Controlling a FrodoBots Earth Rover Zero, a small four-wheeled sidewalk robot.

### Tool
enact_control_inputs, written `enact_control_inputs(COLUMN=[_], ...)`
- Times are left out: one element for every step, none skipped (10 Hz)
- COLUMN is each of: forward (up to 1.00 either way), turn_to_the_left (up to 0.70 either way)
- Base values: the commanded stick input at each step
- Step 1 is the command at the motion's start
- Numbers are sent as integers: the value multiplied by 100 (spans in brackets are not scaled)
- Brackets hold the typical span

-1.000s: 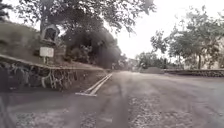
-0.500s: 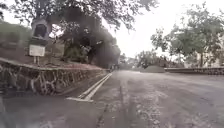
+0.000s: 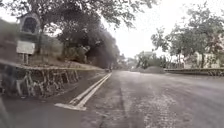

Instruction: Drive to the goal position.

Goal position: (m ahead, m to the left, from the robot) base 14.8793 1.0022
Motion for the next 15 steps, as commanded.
enact_control_inputs(forward=[70,70,70,70,70,70,70,70,70,70,70,70,70,70,70], turn_to_the_left=[0,0,0,0,0,0,0,-7,-7,-7,-7,-7,-7,-7,-7])
